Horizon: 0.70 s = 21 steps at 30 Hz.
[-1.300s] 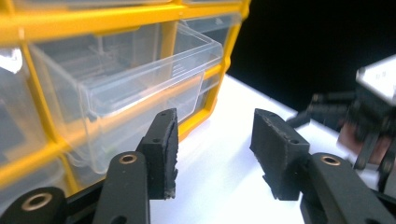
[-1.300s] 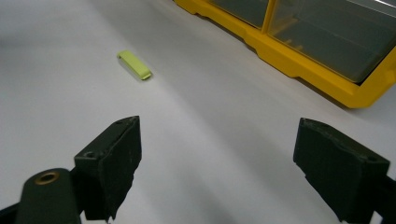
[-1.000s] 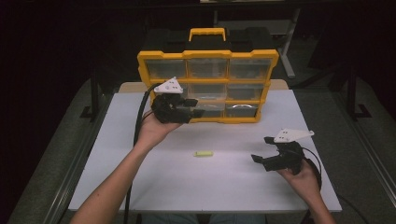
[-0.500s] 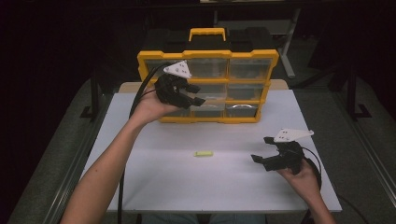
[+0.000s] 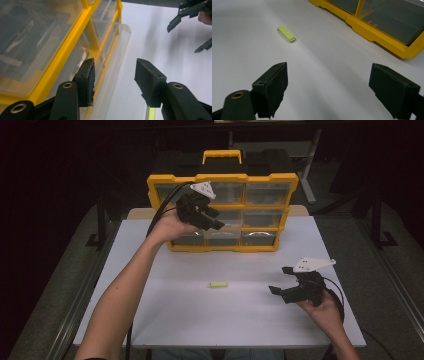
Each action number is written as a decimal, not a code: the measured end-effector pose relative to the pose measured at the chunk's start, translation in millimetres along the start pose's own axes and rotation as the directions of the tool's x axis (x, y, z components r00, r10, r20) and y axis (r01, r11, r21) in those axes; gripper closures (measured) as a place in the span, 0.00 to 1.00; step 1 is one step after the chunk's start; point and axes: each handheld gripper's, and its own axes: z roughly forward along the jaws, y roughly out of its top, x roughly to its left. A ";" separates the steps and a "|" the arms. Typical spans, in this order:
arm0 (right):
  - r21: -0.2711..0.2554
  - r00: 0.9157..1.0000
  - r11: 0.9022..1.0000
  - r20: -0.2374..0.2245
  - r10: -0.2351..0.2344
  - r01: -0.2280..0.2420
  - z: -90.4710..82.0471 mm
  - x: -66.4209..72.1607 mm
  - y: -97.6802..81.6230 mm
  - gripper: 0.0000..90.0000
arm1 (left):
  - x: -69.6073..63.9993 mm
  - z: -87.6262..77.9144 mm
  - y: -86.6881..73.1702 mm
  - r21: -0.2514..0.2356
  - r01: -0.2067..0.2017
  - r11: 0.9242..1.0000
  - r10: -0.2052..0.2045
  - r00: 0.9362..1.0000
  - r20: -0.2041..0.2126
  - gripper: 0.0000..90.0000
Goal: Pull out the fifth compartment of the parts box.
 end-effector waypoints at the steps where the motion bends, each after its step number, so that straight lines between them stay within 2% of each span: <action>1: 0.001 1.000 1.000 0.001 -0.002 0.002 0.4 0.4 0.1 0.16 | 1.0 3.0 -0.7 0.015 0.002 1.000 -0.002 1.000 0.003 0.56; 3: 0.001 1.000 1.000 -0.001 -0.009 0.009 0.4 0.8 0.2 0.16 | 3.4 7.8 -1.6 0.056 -0.018 0.998 0.018 1.000 0.002 0.57; 7: 0.003 1.000 1.000 -0.002 -0.012 0.012 0.5 0.7 0.1 0.16 | 6.6 14.4 -3.1 0.072 -0.026 0.997 0.025 1.000 0.011 0.62; 8: 0.005 1.000 1.000 -0.003 -0.012 0.012 0.7 0.8 0.0 0.16 | 6.2 16.5 -3.8 0.064 -0.011 0.998 0.010 1.000 0.013 0.63; 11: 0.009 1.000 1.000 -0.002 -0.017 0.017 1.1 1.5 0.1 0.16 | 6.7 18.3 -4.3 0.075 -0.022 0.997 0.022 1.000 0.009 0.65; 13: 0.007 1.000 1.000 0.000 -0.019 0.019 1.2 2.0 0.2 0.16 | 6.4 19.0 -4.7 0.065 -0.010 0.998 0.009 1.000 0.020 0.68; 15: 0.004 1.000 1.000 0.000 -0.024 0.024 1.6 1.9 0.4 0.16 | 7.2 18.5 -4.9 0.082 -0.031 0.996 0.029 0.999 0.025 0.69; 17: 0.004 1.000 1.000 0.001 -0.024 0.024 1.8 2.6 0.6 0.16 | 6.8 18.1 -5.7 0.062 -0.006 0.998 0.004 0.999 0.035 0.72; 21: 0.008 1.000 1.000 0.001 -0.028 0.028 1.7 3.3 0.7 0.16 | 7.4 16.1 -6.6 0.063 -0.006 0.998 0.003 0.999 0.049 0.74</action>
